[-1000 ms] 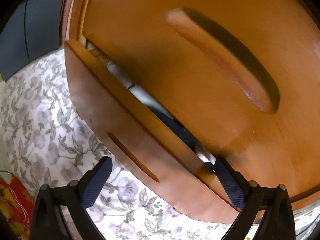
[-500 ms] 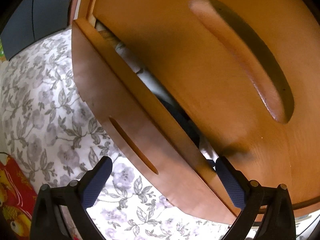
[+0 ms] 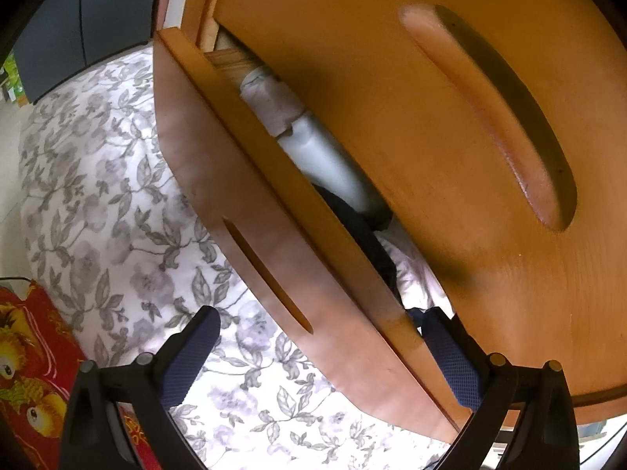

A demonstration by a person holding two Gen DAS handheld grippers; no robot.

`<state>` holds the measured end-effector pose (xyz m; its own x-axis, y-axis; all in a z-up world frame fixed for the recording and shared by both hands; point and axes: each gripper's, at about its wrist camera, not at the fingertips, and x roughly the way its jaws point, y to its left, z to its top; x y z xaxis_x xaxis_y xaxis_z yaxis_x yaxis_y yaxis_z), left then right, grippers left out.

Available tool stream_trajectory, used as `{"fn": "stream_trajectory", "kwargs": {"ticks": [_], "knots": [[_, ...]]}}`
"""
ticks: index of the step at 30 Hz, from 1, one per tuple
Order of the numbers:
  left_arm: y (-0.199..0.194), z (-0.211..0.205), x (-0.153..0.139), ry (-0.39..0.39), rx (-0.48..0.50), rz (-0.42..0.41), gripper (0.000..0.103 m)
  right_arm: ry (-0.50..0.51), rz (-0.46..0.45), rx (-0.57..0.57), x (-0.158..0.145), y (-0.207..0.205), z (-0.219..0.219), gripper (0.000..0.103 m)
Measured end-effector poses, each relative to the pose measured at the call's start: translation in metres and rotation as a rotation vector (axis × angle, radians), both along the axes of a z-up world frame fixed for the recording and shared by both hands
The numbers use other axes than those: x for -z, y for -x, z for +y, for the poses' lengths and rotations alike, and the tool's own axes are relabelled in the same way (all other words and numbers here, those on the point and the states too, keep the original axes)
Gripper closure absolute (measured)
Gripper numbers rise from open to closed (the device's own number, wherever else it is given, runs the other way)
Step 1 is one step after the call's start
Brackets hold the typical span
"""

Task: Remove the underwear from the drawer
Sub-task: 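Grasp the lower drawer's wooden handle with the right gripper, then pull the lower drawer outward with the right gripper, then release it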

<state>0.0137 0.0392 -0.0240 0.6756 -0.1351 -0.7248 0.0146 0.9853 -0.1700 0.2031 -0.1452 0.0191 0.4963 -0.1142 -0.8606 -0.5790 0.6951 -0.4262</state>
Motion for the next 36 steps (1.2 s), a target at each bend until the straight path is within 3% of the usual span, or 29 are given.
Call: {"fn": "stream_trajectory", "kwargs": {"ticks": [8,11,36], "knots": [[0.002,0.0,0.0,0.003,-0.004,0.003,0.0,0.059,-0.032,0.037,0.012,-0.012,0.008,0.02],[0.002,0.0,0.0,0.002,-0.002,0.001,0.0,0.067,-0.055,0.06,0.01,-0.013,0.006,0.03],[0.01,0.005,-0.006,0.006,-0.019,0.006,0.0,0.055,-0.08,0.037,0.006,0.065,0.014,0.031]]}}
